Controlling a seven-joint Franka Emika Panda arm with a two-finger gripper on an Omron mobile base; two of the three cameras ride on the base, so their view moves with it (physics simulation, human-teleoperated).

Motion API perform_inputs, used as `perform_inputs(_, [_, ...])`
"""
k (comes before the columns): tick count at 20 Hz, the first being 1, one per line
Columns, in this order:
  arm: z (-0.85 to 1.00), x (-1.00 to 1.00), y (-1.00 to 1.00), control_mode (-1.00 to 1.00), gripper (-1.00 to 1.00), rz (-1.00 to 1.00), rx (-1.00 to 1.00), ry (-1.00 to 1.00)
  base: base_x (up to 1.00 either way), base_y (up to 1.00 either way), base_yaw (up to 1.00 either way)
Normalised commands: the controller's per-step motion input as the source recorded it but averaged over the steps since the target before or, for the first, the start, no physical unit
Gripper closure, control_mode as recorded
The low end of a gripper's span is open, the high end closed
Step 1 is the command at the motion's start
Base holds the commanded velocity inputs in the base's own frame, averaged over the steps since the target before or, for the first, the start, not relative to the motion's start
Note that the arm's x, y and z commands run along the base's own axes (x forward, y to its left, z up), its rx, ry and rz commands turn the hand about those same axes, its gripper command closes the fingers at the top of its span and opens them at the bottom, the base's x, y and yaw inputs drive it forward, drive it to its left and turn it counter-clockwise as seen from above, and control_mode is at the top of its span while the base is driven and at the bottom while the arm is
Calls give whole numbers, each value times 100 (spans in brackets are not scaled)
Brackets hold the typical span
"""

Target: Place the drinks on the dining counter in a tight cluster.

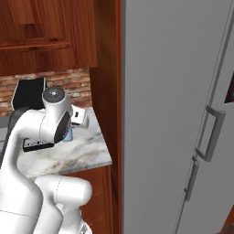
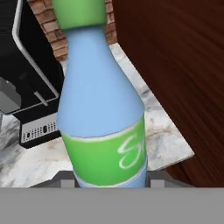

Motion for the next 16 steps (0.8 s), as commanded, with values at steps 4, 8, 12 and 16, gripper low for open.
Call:
perform_inputs(4, [46,-85,-1,-100,100,0,0,-9,0,0,0])
perform_inputs(8, [26,-65,-7,-100,100,0,0,-2,0,0,0])
perform_inputs(12, [1,-8,0,-100,100,0,0,0,0,0,0])
perform_inputs(16, [0,0,0,-100,100,0,0,0,0,0,0])
